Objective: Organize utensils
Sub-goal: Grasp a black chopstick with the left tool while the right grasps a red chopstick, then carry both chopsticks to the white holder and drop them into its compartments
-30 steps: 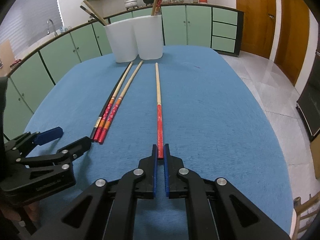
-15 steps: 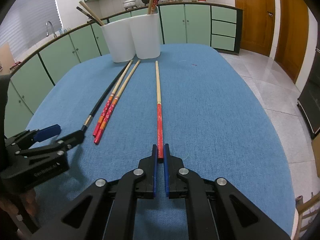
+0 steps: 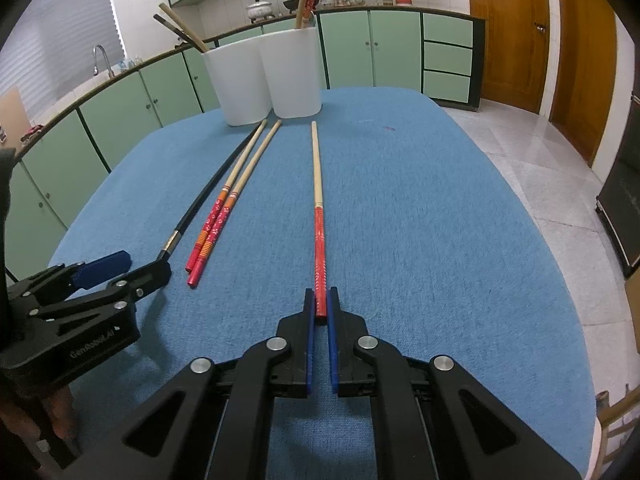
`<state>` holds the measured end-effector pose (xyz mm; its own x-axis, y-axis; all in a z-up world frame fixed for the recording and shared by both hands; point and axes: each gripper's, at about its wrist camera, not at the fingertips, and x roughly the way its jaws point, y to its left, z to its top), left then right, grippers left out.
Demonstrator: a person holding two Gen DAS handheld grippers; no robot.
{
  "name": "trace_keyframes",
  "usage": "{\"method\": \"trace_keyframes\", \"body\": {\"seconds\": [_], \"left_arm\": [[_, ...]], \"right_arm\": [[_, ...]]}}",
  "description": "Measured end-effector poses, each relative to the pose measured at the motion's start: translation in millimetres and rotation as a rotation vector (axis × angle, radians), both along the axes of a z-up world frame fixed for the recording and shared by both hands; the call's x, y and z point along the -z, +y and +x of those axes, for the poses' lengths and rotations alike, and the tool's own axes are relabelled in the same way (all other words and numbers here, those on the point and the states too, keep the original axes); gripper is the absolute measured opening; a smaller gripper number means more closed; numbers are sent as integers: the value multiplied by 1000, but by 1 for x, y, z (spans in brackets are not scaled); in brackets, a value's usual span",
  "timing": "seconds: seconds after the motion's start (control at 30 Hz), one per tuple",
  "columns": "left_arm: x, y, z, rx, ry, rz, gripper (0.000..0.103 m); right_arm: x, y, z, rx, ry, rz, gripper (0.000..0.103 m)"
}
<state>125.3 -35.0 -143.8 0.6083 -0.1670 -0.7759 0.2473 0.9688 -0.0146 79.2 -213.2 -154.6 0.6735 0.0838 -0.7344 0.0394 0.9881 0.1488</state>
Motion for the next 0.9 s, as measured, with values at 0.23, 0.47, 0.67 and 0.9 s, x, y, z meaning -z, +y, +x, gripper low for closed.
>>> {"method": "trace_keyframes", "body": {"seconds": [0.23, 0.47, 0.67, 0.9], "left_arm": [[0, -11, -3, 32, -5, -7, 6], [-24, 1, -12, 19, -55, -19, 6], [-70, 10, -26, 20, -178, -12, 6], [-130, 20, -23, 22, -288, -65, 6]], "right_arm": [[0, 1, -2, -1, -3, -7, 6], [-23, -7, -9, -7, -31, -1, 6], [-70, -19, -17, -12, -126, -5, 6], [-123, -40, -13, 2, -207, 49, 6]]}}
